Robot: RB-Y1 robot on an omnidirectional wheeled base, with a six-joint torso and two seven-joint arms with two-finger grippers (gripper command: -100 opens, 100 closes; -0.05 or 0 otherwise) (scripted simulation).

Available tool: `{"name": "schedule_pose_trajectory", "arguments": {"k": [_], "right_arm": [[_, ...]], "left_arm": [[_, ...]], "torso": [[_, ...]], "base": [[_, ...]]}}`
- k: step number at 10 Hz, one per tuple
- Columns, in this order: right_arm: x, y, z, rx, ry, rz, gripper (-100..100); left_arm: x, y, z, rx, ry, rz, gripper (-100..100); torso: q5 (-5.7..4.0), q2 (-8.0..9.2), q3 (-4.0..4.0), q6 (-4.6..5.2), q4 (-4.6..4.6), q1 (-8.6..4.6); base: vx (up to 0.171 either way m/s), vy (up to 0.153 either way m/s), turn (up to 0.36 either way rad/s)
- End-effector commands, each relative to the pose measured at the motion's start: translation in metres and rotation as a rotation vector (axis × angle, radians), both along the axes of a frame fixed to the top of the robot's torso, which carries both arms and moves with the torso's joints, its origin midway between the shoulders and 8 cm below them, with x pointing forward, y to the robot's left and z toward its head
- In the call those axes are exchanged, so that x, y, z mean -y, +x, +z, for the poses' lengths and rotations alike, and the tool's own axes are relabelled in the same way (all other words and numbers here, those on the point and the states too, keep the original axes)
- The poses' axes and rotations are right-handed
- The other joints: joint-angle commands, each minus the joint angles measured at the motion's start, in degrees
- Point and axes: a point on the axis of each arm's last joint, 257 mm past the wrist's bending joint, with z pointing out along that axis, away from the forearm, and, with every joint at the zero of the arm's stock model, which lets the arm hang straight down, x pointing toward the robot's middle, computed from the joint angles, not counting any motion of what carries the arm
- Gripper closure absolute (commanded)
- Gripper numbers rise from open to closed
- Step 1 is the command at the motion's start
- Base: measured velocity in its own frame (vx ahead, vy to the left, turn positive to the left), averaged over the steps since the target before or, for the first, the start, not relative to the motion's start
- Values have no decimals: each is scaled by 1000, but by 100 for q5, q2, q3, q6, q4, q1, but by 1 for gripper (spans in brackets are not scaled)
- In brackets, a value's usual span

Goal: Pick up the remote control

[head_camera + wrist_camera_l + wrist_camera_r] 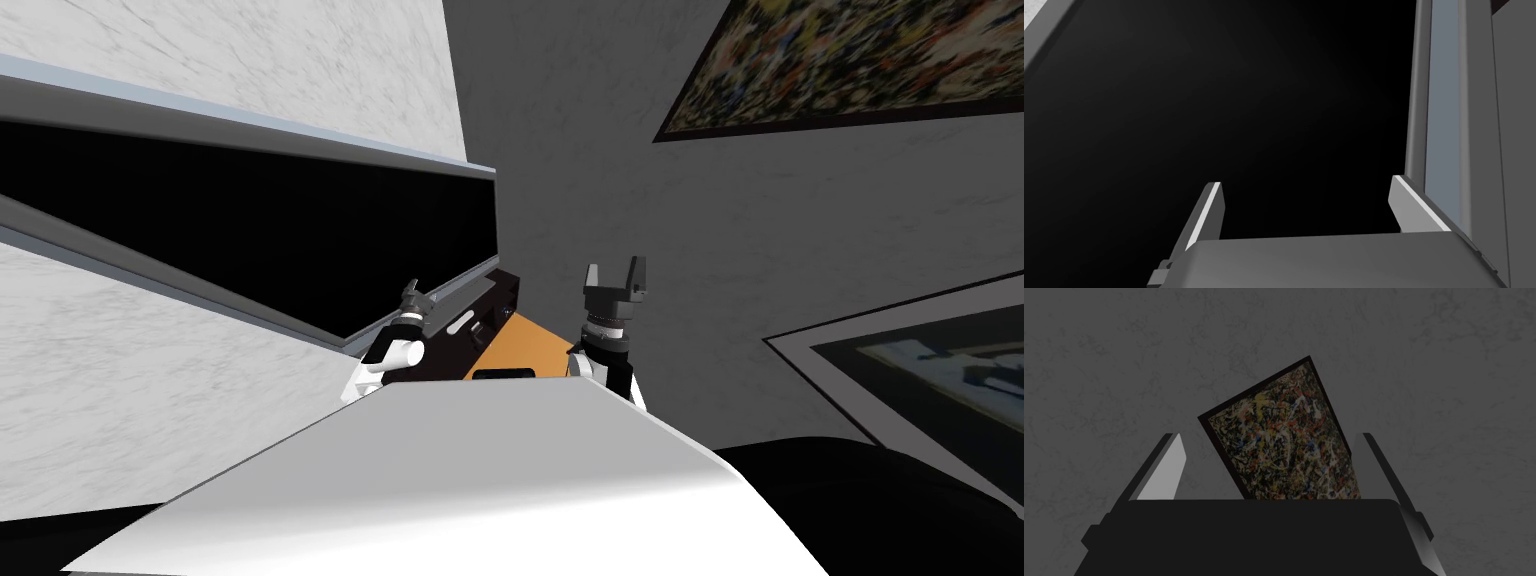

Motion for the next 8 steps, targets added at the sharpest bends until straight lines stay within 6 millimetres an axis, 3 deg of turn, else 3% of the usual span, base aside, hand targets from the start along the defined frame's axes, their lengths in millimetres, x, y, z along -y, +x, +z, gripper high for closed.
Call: {"name": "schedule_pose_trajectory", "arguments": {"k": [1,8], "right_arm": [[0,0,0,0,0,0,0],[0,0,0,0,0,0,0]], "left_arm": [[-4,3,-18,-53,-47,0,-100],[-10,10,-76,-227,-176,3,-100]], "torso": [[0,0,0,0,0,0],[0,-3,-2,0,-1,-2]], "base": [[34,-2,66],[34,-5,34]]}}
